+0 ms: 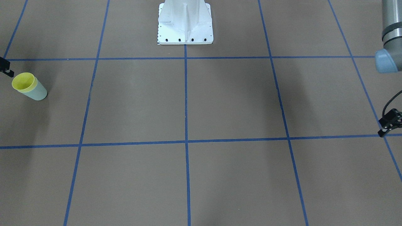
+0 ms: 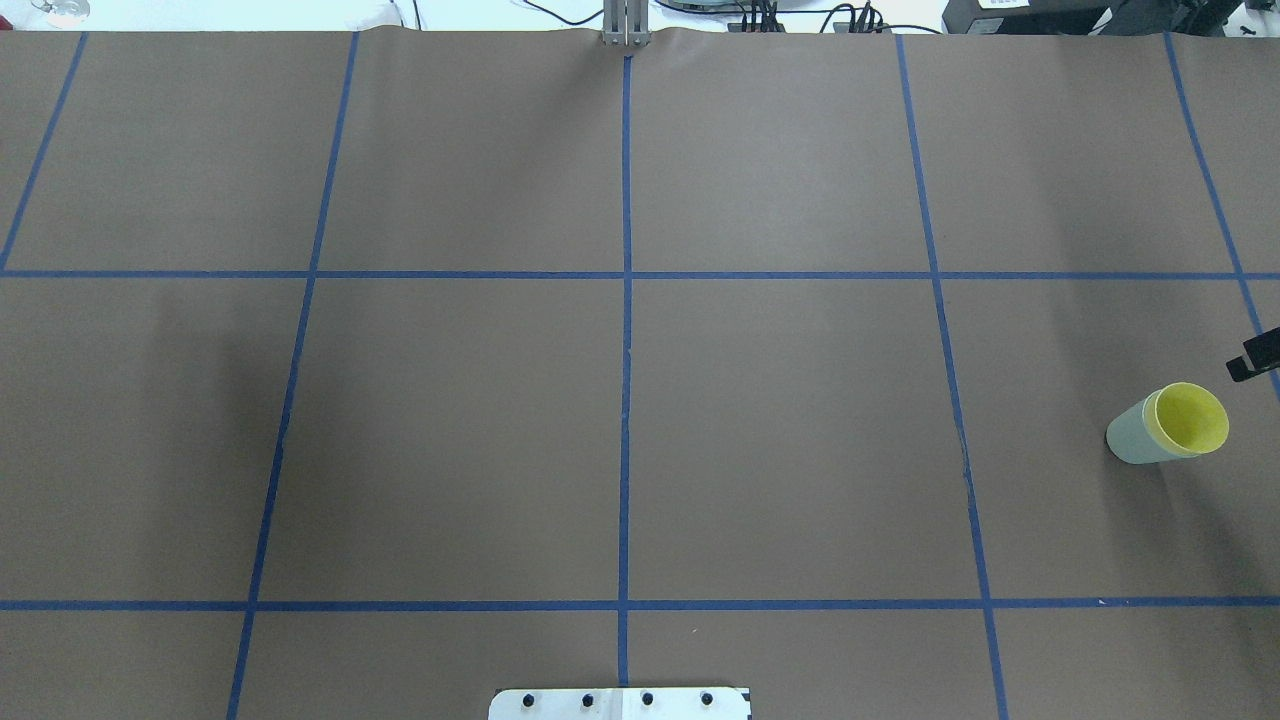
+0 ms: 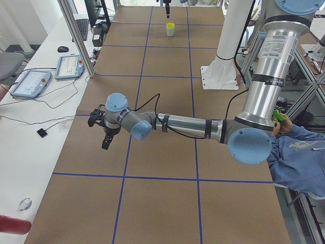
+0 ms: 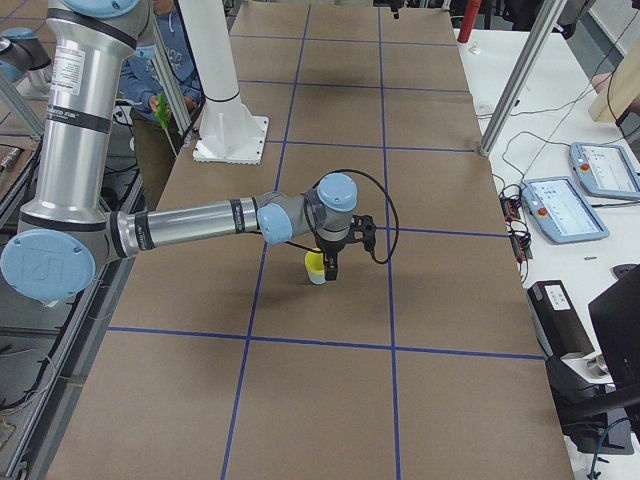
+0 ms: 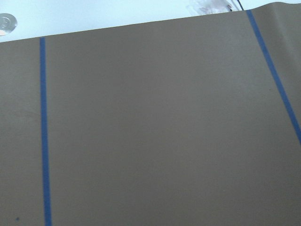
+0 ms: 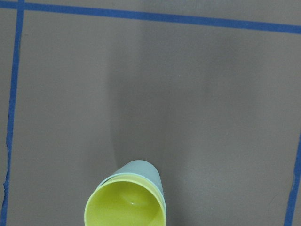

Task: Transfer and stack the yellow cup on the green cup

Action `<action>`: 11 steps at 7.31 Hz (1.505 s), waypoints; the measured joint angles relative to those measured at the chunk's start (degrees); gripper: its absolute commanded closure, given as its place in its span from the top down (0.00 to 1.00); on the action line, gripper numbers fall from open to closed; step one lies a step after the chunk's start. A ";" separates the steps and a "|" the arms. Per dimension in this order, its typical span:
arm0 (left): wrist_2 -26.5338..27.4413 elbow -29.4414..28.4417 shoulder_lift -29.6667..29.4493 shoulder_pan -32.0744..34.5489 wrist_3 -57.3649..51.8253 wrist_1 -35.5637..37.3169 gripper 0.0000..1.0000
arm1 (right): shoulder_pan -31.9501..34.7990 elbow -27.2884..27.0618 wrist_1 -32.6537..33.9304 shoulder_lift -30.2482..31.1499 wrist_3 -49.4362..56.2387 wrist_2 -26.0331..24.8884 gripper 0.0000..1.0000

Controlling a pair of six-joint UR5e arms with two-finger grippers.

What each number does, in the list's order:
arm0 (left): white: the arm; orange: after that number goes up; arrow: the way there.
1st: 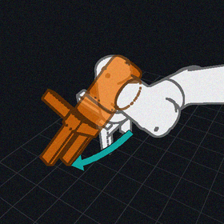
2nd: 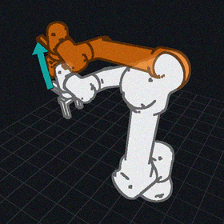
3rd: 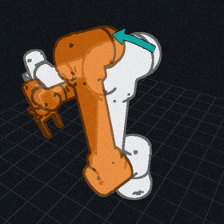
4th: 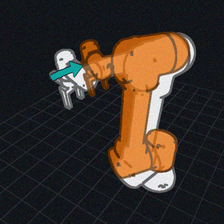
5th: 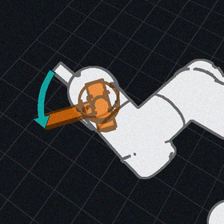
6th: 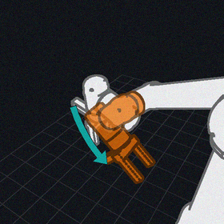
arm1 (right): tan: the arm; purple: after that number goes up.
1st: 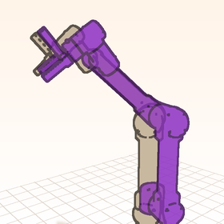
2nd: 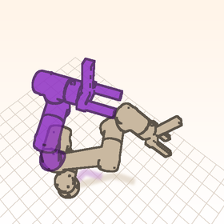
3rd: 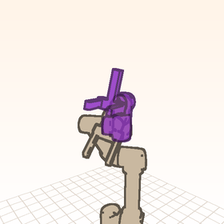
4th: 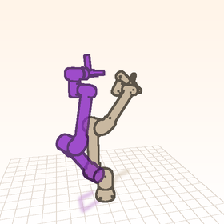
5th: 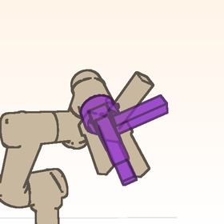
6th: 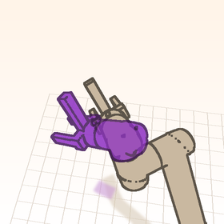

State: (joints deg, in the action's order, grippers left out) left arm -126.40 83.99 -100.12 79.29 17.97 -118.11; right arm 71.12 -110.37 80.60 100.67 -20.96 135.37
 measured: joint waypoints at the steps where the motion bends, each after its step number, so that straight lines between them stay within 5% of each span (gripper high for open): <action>1: -1.57 2.99 3.19 1.91 -3.11 3.72 1.00 | 1.57 0.56 0.45 -1.99 -0.33 -0.79 1.00; 5: -5.13 20.91 18.76 7.11 -9.22 16.87 1.00 | 6.52 4.31 7.17 -8.02 -0.36 -4.17 1.00; 8: -5.68 21.84 24.60 8.49 -9.40 17.98 1.00 | 8.01 4.50 10.13 -9.21 0.21 -4.23 1.00; 11: -5.79 22.65 23.93 8.36 -8.92 20.88 1.00 | 8.43 4.47 10.25 -8.76 0.20 -3.86 1.00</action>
State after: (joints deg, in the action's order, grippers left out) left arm -132.20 106.63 -76.18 87.65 9.05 -97.23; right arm 79.55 -105.90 90.85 91.91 -20.76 131.51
